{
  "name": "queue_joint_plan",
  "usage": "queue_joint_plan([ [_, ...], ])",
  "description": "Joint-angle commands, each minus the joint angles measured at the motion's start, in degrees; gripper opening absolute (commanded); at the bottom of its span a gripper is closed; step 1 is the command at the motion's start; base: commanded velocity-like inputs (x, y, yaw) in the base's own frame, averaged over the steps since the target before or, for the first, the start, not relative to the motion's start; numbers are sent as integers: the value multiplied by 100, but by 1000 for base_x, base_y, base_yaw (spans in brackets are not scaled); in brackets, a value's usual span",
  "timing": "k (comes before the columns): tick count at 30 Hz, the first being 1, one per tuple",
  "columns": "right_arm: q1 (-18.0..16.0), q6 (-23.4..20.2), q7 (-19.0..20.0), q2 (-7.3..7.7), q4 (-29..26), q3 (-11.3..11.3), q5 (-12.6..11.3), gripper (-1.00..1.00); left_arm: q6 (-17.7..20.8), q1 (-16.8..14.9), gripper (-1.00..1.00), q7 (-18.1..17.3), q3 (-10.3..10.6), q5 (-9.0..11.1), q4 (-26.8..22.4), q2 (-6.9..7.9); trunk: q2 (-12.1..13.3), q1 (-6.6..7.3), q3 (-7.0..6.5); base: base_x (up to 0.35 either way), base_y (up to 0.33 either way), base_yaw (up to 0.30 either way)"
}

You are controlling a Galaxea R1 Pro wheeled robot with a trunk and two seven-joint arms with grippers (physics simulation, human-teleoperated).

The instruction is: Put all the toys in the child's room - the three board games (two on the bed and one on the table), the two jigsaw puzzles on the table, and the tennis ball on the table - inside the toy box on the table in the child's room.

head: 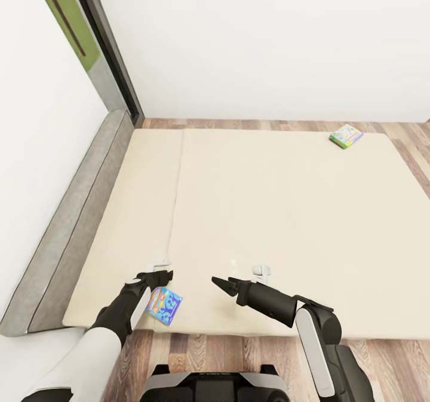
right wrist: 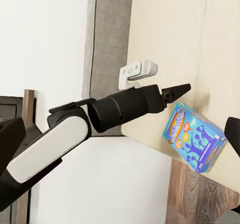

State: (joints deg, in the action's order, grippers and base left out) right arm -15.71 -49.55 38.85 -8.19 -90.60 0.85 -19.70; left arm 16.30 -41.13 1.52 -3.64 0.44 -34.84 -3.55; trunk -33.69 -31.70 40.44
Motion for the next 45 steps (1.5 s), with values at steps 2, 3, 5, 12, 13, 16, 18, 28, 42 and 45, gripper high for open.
queue_joint_plan([
  [2,-3,-29,21,-2,-2,13,-4,100,33,-1,100,6,-18,7,-9,-4,-6,-1,24,0,0,0],
  [3,-3,-29,22,-1,-2,14,-5,100,33,-1,100,6,-19,7,-8,-1,-6,-1,34,0,0,0],
  [5,-3,-29,26,0,-2,17,-6,100,32,-1,100,6,-21,8,-7,7,-6,-1,52,0,0,0],
  [12,-3,-29,47,8,-2,36,-14,100,34,-1,100,6,-28,9,-6,13,-6,-1,118,0,0,0],
  [13,-3,-29,53,9,-2,49,-15,100,35,-1,100,6,-31,9,-6,17,-6,-1,127,0,0,0],
  [16,-3,-29,69,4,-1,129,-16,100,38,-1,100,6,-46,9,-6,29,-6,-1,156,0,0,0],
  [18,-3,-29,73,3,-1,160,-16,100,39,-1,100,6,-50,9,-6,31,-6,-1,174,0,0,0],
  [28,-3,-29,75,1,-1,204,-17,100,32,-1,100,6,-47,9,-6,41,-6,-1,268,0,0,0],
  [42,-3,-29,49,-7,-1,193,-17,100,31,-1,100,6,-33,14,-6,14,-6,-1,395,0,0,0],
  [45,-3,-29,46,-7,-1,195,-17,100,31,-1,100,6,-32,13,-6,7,-6,-1,412,0,0,0],
])
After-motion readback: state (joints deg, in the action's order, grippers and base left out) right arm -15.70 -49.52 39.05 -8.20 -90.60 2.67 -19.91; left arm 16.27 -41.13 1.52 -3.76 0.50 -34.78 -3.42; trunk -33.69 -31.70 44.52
